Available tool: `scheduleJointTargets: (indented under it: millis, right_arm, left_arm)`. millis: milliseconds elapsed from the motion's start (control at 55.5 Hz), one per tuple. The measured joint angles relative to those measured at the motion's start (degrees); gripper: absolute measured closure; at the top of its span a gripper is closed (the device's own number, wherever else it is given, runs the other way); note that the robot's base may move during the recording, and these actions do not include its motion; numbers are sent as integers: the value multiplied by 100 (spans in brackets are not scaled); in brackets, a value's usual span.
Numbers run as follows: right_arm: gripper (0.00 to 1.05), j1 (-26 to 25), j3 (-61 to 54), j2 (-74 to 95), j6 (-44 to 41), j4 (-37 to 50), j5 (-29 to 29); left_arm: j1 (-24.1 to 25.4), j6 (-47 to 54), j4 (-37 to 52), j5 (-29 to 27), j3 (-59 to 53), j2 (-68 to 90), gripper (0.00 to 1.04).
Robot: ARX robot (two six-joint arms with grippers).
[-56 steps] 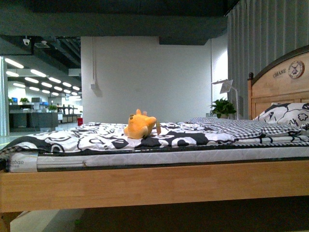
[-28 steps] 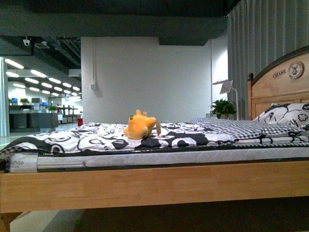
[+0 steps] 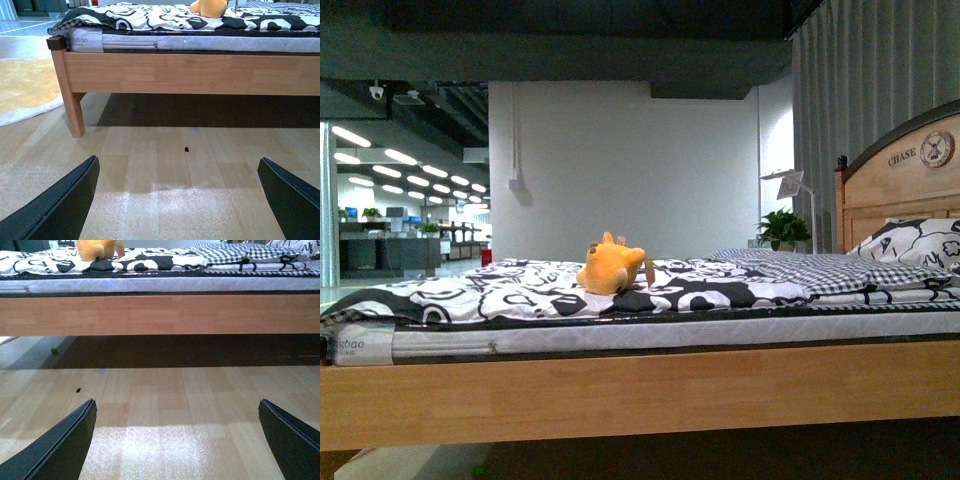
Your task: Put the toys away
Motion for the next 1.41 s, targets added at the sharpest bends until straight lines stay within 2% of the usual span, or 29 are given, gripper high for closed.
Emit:
scheduleJointTargets:
  millis: [1405]
  right_arm:
    - [7, 0, 0, 0, 0, 0, 0]
  left_arm:
    - [0, 0, 0, 2, 0, 0, 6]
